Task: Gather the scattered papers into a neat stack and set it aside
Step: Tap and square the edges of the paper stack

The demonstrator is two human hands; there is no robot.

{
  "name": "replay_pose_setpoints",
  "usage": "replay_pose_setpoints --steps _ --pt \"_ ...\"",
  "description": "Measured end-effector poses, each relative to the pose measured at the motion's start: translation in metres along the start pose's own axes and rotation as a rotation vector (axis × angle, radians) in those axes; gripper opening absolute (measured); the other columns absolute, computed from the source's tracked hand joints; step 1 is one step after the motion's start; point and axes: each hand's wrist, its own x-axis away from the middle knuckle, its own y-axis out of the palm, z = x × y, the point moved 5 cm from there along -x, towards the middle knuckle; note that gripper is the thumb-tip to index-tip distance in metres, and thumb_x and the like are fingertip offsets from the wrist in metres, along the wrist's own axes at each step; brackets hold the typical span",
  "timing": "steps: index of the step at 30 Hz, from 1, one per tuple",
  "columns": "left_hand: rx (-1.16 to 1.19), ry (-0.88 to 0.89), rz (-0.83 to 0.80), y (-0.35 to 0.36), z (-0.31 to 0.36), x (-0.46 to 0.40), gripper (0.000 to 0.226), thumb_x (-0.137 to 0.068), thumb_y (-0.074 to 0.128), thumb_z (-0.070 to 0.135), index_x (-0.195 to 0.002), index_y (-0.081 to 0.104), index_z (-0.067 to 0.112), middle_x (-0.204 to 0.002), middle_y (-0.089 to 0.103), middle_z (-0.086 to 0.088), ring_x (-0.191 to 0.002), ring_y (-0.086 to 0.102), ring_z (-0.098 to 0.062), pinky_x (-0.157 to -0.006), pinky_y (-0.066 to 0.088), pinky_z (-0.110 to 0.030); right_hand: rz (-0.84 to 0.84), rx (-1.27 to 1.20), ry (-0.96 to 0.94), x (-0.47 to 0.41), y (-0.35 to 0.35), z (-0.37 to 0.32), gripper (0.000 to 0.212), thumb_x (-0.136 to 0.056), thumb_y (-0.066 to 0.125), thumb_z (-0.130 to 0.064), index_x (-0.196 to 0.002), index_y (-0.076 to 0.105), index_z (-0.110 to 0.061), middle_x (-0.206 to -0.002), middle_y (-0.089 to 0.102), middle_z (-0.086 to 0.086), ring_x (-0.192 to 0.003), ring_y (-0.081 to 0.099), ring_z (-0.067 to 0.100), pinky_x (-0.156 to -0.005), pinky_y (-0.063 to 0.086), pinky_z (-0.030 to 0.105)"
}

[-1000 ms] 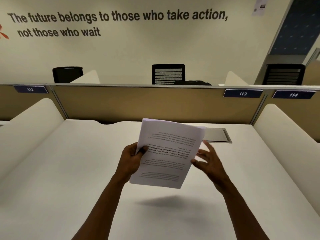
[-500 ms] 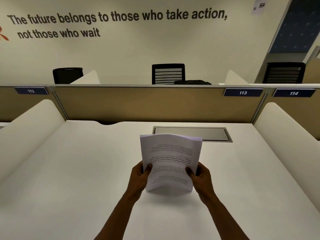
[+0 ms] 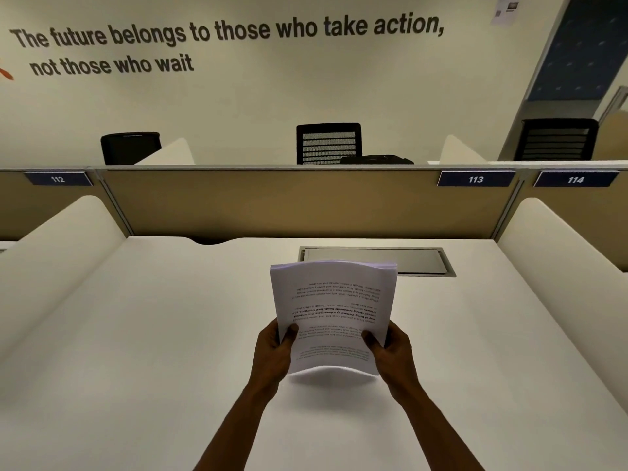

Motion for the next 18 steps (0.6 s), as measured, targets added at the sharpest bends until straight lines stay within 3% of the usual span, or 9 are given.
replay_pose_setpoints --steps 7,11,13,16,18 --pt "-0.03 -0.046 -0.044 -0.003 -0.007 -0.001 0.029 -0.086 0.056 0.034 -0.112 0.068 0.026 -0.106 0.076 0.002 -0.103 0.069 -0.026 -0.086 0.06 -0.043 -0.026 0.024 0.011 0.003 0.005 0.01 0.028 -0.09 0.066 -0.016 -0.117 0.064 -0.025 -0.108 0.071 -0.005 -0.102 0.066 0.02 -0.081 0.06 0.034" --pt "-0.038 -0.031 -0.019 -0.005 -0.003 0.0 0.026 -0.086 0.057 0.034 -0.109 0.067 0.03 -0.104 0.076 0.004 -0.102 0.07 -0.026 -0.075 0.06 -0.029 -0.025 0.059 -0.015 0.0 0.002 0.001 0.033 -0.083 0.063 -0.028 -0.116 0.064 -0.029 -0.108 0.072 -0.007 -0.098 0.068 0.018 -0.081 0.061 0.036" --pt "-0.055 -0.022 0.003 -0.006 0.0 -0.001 0.027 -0.089 0.063 0.03 -0.116 0.064 0.03 -0.111 0.073 0.003 -0.107 0.068 -0.029 -0.074 0.06 -0.026 -0.027 0.084 -0.045 -0.001 0.0 -0.007 0.029 -0.087 0.064 -0.023 -0.115 0.065 -0.028 -0.107 0.072 -0.007 -0.097 0.068 0.015 -0.08 0.06 0.033" --pt "-0.234 0.086 0.21 -0.017 0.021 0.001 0.07 -0.085 0.073 0.031 -0.146 0.039 0.027 -0.144 0.052 -0.003 -0.132 0.049 -0.027 -0.102 0.049 -0.039 -0.025 0.173 -0.124 -0.004 -0.005 -0.024 0.026 -0.092 0.062 -0.01 -0.109 0.065 -0.03 -0.102 0.071 -0.011 -0.091 0.067 0.006 -0.073 0.058 0.021" --pt "-0.405 0.255 0.372 -0.025 0.055 0.005 0.092 -0.081 0.076 0.038 -0.154 0.023 0.023 -0.157 0.033 -0.004 -0.145 0.03 -0.023 -0.113 0.032 -0.035 -0.032 0.272 -0.198 -0.006 -0.007 -0.037 0.028 -0.092 0.061 -0.009 -0.103 0.062 -0.034 -0.096 0.069 -0.017 -0.089 0.065 -0.002 -0.069 0.053 0.014"
